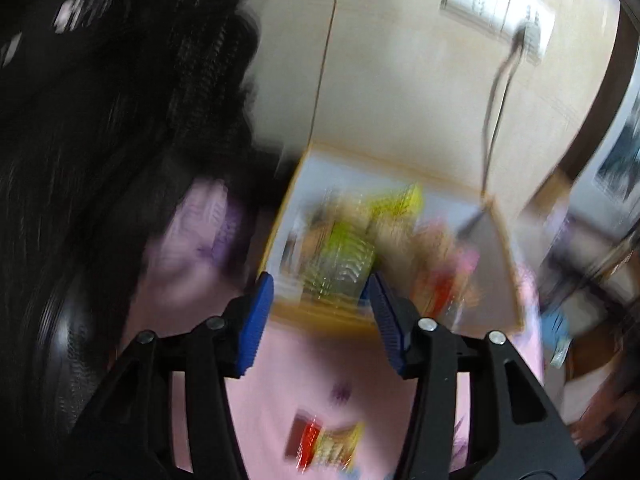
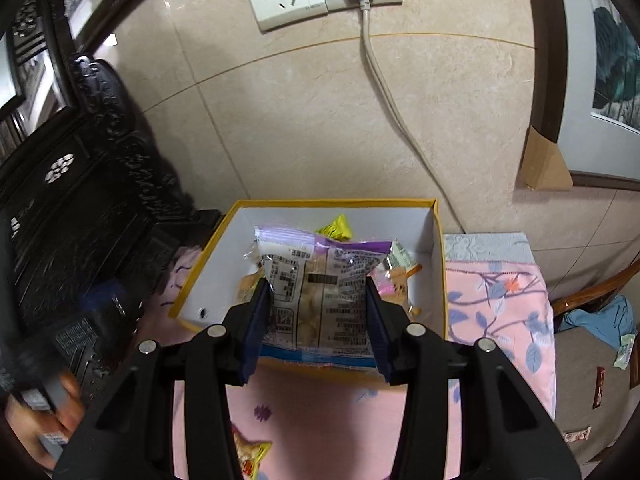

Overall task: Organize snacks
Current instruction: 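Drop the red-topped packet into the yellow box with the left tool while the right tool holds its packet, then grasp the red cartoon packet with the left tool while the right tool holds the purple packet, then drop the red cartoon and purple packets into the yellow box, open both tools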

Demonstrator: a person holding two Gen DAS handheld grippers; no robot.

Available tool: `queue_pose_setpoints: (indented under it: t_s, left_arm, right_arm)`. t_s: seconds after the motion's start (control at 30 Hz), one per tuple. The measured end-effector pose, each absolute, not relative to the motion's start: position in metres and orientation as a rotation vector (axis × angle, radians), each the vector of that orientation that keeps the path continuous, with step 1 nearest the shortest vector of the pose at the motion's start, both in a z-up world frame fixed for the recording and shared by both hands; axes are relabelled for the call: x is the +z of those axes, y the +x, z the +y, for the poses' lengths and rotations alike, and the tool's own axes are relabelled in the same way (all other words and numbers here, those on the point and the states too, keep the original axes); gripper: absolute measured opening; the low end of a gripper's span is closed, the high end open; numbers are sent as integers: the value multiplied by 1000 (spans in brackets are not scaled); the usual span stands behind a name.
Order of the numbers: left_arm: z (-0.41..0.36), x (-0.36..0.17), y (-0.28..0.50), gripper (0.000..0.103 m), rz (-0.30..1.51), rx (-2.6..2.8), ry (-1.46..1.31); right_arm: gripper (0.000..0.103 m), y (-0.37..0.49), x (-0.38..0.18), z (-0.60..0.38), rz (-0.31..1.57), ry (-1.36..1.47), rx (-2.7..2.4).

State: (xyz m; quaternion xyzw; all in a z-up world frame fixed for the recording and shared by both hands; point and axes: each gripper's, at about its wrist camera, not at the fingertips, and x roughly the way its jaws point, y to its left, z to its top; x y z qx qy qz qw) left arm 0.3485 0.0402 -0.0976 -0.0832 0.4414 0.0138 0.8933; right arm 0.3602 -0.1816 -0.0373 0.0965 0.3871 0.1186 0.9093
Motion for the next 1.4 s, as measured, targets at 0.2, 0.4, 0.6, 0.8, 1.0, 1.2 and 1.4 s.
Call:
queue_pose_setpoints:
  t_s: [0.2,0.4,0.6,0.8,1.0,1.2,1.4]
  left_arm:
    - [10,-205,293,61,1185,42,-85]
    - [-24,-254,285,81,1227,50,47]
    - [-25,-269,280,82,1243,10,29]
    - [-14,-257,271,43,1193,-64,-31]
    - [-3,-220,264,39,1110,-94,-115]
    - [6,-132,276,39,921,-121,-123]
    - [-2,-48,340,39,762,-154,-104]
  right_arm:
    - [46,329,-19,-189,765,212,244]
    - [46,310,-2,-194,734,209,240]
    - [46,299,-2,-198,735,218,228]
    - [46,295,-10,-199,755,231,224]
    - [46,290,-14,-201,765,241,227]
    - [46,295,-12,-205,754,246,222]
    - [46,324,7,-202,694,219,223]
